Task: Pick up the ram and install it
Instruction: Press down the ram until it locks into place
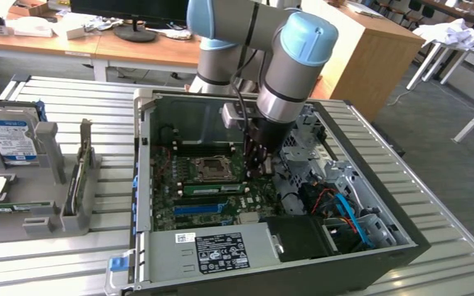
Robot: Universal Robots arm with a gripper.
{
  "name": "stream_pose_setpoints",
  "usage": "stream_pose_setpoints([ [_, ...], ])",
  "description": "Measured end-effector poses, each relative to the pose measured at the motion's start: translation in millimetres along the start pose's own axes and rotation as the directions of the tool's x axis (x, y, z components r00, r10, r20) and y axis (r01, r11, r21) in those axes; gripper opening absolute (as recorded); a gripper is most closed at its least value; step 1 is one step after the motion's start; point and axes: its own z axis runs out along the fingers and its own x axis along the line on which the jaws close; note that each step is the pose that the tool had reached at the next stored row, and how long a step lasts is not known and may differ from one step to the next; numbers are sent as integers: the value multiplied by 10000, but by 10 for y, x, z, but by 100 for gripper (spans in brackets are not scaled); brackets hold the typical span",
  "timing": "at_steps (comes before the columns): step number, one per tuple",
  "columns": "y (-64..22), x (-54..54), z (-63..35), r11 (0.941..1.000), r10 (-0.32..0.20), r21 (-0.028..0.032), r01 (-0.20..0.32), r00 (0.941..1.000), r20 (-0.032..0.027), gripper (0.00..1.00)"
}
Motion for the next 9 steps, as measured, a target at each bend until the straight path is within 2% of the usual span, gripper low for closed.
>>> stream_pose_setpoints([
  [9, -2, 1, 48, 10000, 0, 32, 0, 10000, -2, 11],
])
